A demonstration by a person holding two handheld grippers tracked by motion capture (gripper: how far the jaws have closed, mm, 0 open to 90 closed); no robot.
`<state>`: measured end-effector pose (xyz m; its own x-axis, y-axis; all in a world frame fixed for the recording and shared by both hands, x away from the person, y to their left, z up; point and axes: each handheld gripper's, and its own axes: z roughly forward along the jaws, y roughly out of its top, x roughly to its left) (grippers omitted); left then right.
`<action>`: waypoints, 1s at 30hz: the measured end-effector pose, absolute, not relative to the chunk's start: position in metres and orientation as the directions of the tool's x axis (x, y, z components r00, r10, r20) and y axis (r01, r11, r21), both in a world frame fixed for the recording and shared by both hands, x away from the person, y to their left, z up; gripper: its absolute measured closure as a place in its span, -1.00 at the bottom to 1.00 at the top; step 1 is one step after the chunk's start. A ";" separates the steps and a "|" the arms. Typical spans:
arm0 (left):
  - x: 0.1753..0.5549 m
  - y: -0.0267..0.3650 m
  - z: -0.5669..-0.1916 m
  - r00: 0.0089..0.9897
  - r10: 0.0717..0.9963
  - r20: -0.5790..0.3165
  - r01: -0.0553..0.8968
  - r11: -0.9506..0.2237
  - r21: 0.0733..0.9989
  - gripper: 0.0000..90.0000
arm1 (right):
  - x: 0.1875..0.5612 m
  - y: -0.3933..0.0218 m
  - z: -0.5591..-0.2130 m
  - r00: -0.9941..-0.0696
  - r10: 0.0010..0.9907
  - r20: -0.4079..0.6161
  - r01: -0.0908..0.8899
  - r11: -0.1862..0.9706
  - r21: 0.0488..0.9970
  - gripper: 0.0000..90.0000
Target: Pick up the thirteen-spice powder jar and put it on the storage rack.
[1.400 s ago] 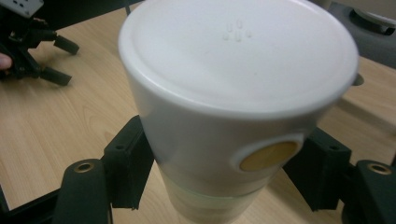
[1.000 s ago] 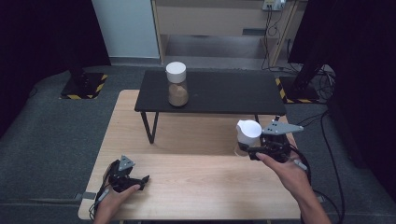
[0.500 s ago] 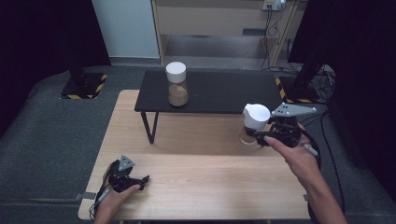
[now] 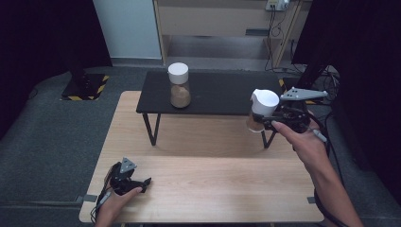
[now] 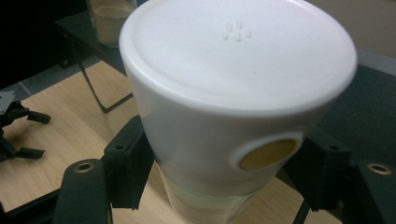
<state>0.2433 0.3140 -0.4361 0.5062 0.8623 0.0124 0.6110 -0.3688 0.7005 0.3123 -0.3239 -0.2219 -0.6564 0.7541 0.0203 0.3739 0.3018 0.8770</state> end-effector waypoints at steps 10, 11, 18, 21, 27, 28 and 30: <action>0.243 0.314 -0.436 0.506 0.862 0.012 0.611 -0.369 0.700 -1.00 | 0.332 -0.314 -0.215 -0.643 0.766 0.013 0.385 0.308 0.870 -0.31; 0.243 0.314 -0.436 0.506 0.862 0.012 0.611 -0.369 0.700 -1.00 | 0.333 -0.313 -0.215 -0.644 0.765 0.014 0.384 0.307 0.871 -0.31; 0.243 0.314 -0.436 0.506 0.862 0.012 0.611 -0.369 0.700 -1.00 | 0.345 -0.308 -0.215 -0.641 0.767 0.030 0.392 0.293 0.872 -0.31; 0.243 0.314 -0.436 0.506 0.862 0.013 0.611 -0.369 0.700 -1.00 | 0.350 -0.304 -0.214 -0.639 0.769 0.025 0.393 0.298 0.870 -0.31; 0.243 0.314 -0.436 0.507 0.862 0.013 0.611 -0.371 0.700 -1.00 | 0.363 -0.297 -0.213 -0.639 0.769 0.028 0.396 0.297 0.869 -0.31; 0.243 0.314 -0.436 0.507 0.862 0.014 0.611 -0.371 0.700 -1.00 | 0.366 -0.296 -0.213 -0.638 0.769 0.031 0.398 0.296 0.868 -0.31; 0.244 0.314 -0.436 0.507 0.862 0.014 0.611 -0.371 0.699 -1.00 | 0.370 -0.295 -0.213 -0.640 0.768 0.032 0.398 0.295 0.869 -0.31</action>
<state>0.2435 0.3140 -0.4359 0.5075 0.8616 0.0138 0.6108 -0.3710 0.6995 0.3705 -0.2946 -0.2132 -0.6398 0.7678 0.0325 0.3982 0.2951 0.8686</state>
